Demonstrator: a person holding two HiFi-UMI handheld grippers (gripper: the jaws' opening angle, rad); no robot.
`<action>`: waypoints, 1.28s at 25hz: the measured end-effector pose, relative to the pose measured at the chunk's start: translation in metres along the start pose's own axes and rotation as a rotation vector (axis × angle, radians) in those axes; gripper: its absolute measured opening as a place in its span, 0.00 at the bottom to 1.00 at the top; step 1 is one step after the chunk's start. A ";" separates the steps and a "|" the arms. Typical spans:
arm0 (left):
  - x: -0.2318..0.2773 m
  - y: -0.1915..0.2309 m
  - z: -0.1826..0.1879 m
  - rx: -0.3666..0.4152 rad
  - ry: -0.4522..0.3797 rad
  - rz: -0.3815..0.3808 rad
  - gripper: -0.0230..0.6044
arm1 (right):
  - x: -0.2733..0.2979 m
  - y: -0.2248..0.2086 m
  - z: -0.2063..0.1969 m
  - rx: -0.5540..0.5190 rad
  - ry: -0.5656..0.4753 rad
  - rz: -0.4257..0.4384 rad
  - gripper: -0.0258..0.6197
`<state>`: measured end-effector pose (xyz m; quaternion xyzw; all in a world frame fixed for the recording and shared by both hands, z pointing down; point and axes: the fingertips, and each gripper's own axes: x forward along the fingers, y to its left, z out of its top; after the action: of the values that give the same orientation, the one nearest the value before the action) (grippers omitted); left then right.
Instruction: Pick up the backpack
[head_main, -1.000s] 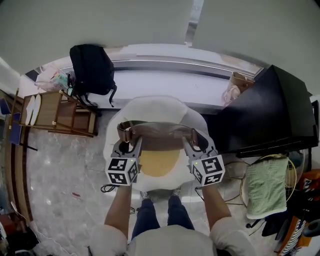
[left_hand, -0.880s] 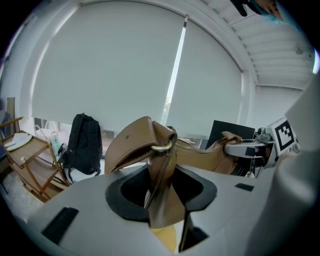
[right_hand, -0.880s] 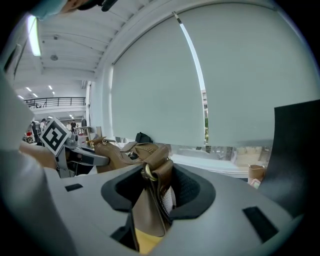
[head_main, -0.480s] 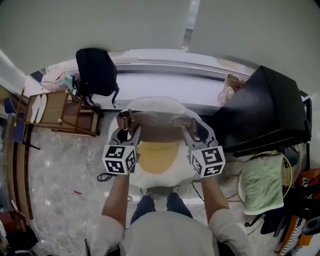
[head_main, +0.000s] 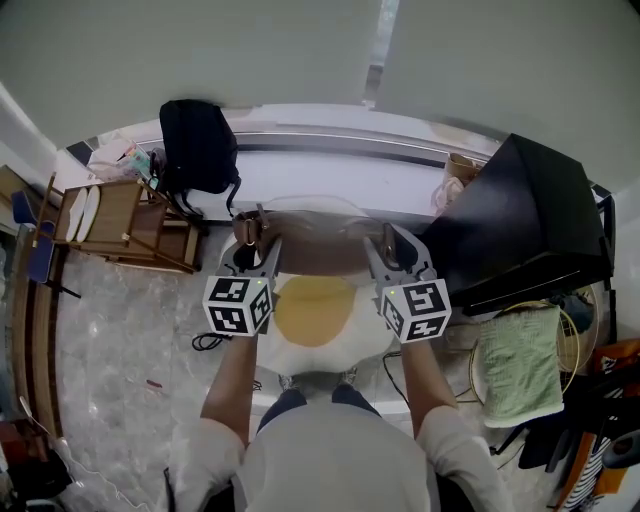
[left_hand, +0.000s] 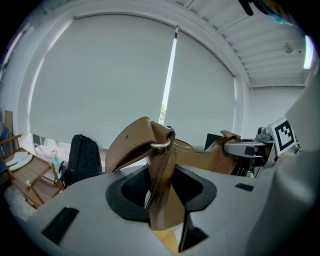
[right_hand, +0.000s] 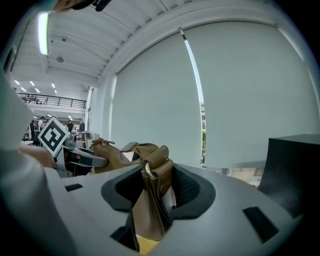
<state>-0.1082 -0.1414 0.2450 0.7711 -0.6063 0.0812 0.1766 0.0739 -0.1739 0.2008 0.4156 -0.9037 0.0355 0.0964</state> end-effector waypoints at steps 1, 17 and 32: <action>-0.001 -0.001 0.001 0.000 -0.001 -0.001 0.28 | -0.001 0.000 0.002 -0.001 -0.001 -0.002 0.31; -0.023 -0.007 0.034 0.043 -0.046 0.018 0.28 | -0.014 0.008 0.034 -0.011 -0.058 -0.004 0.31; -0.048 0.004 0.051 0.058 -0.087 0.064 0.27 | -0.012 0.027 0.055 -0.032 -0.100 0.031 0.32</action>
<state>-0.1286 -0.1179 0.1825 0.7590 -0.6351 0.0707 0.1249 0.0528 -0.1556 0.1455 0.4012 -0.9142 0.0016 0.0573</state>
